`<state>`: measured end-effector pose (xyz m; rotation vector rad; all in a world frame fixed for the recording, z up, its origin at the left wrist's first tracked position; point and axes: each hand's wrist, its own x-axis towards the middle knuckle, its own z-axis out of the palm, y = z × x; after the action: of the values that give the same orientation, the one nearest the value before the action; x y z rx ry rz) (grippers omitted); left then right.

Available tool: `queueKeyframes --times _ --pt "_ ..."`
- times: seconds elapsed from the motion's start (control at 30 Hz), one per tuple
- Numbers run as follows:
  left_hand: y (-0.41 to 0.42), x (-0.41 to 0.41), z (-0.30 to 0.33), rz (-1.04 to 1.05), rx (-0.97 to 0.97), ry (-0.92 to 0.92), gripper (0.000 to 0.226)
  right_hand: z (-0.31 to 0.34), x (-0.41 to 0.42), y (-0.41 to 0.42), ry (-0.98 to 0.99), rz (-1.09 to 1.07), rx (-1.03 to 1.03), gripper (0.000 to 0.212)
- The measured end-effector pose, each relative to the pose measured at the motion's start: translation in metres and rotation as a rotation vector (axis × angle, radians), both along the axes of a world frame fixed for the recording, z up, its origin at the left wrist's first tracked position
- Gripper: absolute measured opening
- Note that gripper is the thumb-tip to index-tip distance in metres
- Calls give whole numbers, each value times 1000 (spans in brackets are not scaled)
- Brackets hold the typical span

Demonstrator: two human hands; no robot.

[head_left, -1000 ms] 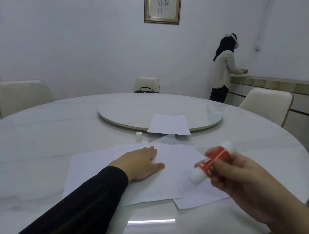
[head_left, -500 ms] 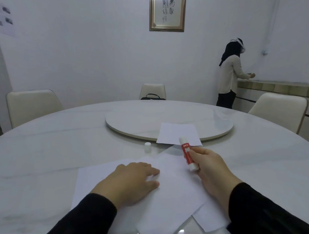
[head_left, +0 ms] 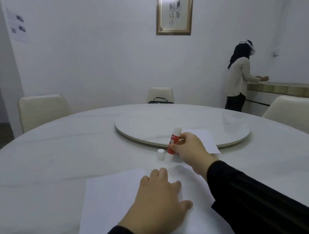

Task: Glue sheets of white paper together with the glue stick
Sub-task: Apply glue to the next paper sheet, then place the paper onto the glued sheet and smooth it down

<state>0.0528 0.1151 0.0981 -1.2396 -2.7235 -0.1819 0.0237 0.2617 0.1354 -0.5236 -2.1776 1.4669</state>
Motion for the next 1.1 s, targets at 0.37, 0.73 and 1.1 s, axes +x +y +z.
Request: queueKeyframes --times 0.37,0.73,1.1 --pt "-4 -16 -3 -29 17 -62 48 -23 -9 9 52 -61 195 40" --pt "-1 -20 -10 -45 3 -19 50 -8 112 68 -884 -251 690 64" --pt "-11 -34 -13 -53 7 -84 47 3 134 72 -991 -321 590 66"
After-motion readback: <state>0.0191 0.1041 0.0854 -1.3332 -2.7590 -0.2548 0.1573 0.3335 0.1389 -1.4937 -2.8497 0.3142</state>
